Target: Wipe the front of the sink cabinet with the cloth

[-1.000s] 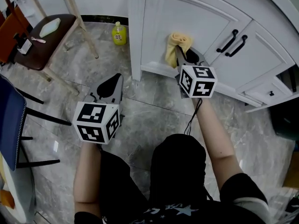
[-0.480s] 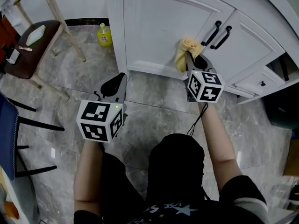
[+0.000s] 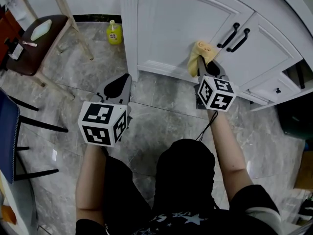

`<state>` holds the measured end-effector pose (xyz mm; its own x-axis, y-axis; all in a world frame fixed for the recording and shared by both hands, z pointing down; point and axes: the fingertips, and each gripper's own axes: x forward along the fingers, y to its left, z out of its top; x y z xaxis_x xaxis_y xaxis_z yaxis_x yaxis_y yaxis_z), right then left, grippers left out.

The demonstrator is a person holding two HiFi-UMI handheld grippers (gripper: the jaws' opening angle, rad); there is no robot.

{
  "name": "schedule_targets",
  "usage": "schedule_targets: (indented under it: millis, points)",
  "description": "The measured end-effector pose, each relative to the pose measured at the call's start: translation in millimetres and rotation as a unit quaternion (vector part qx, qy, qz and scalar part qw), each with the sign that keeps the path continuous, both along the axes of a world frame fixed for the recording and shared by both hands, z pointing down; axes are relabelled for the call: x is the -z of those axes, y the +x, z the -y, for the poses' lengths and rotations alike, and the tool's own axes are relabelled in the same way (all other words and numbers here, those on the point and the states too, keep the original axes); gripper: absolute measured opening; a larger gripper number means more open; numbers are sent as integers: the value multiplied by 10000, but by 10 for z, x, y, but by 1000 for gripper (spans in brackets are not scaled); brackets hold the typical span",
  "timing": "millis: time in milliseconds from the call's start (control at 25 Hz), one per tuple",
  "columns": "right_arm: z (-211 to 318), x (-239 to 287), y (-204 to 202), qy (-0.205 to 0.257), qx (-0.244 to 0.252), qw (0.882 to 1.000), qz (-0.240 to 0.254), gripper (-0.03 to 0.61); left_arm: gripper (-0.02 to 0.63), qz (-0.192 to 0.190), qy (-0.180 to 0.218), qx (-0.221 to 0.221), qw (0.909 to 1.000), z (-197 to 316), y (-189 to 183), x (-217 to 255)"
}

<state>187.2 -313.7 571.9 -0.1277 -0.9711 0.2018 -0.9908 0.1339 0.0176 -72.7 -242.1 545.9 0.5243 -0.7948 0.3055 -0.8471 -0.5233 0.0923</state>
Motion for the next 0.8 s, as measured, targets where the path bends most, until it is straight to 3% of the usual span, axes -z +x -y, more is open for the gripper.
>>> schedule_targets:
  millis: [240,520,800]
  points:
    - [48,-147,-589,-131,722,9972,-144,69,15,-191,94,204,9996,7,-232,52]
    - [215,-385,-1433,-111,1703,9850,-270,69,15,-141,-75,500,9986,-24,-486,-151]
    - [415,-723,-1905,-310,2024,9783,-328,69,15,-154,-190,715,9971,-45,-686,-284]
